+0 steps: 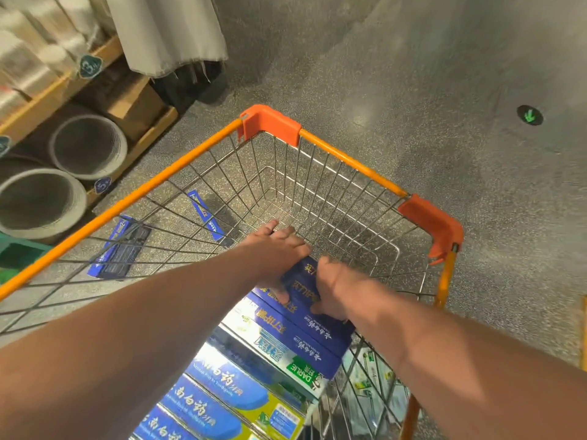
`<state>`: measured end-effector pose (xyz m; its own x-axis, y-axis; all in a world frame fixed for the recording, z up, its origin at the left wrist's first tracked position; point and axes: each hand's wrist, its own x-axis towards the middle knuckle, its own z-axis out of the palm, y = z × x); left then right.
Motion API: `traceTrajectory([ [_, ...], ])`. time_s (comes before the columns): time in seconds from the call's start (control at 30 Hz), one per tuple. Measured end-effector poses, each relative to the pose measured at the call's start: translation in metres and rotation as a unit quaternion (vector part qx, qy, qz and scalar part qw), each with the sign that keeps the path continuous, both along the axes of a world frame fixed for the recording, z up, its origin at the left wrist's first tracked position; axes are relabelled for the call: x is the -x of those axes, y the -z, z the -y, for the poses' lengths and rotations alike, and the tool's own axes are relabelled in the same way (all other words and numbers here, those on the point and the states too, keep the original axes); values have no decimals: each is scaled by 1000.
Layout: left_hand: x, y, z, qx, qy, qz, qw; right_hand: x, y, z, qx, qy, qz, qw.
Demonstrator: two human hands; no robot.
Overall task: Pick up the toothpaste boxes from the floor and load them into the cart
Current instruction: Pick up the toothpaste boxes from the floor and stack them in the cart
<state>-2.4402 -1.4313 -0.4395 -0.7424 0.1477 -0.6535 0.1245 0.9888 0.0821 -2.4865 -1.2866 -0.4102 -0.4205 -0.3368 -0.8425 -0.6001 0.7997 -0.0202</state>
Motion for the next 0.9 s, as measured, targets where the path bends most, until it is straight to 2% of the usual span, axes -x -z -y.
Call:
traceTrajectory([
  [0.17, -2, -5, -7, 2, 1, -10, 1000, 2, -4, -1, 2, 22, -19, 1000],
  [0.27, -6, -15, -13, -11, -16, -20, 1000, 3, -12, -2, 12, -22, -65, 998],
  [0.4, -16, -43, -12, -8, -45, -21, 999, 2, -35, -4, 69, -54, -101, 991],
  [0.67, -60, -159, -16, 39, -108, -45, 992, -17, -129, -32, 169, -69, -118, 976],
  [0.9, -129, -280, -76, 55, -141, -95, 984, -81, -242, -101, 222, -49, -180, 957],
])
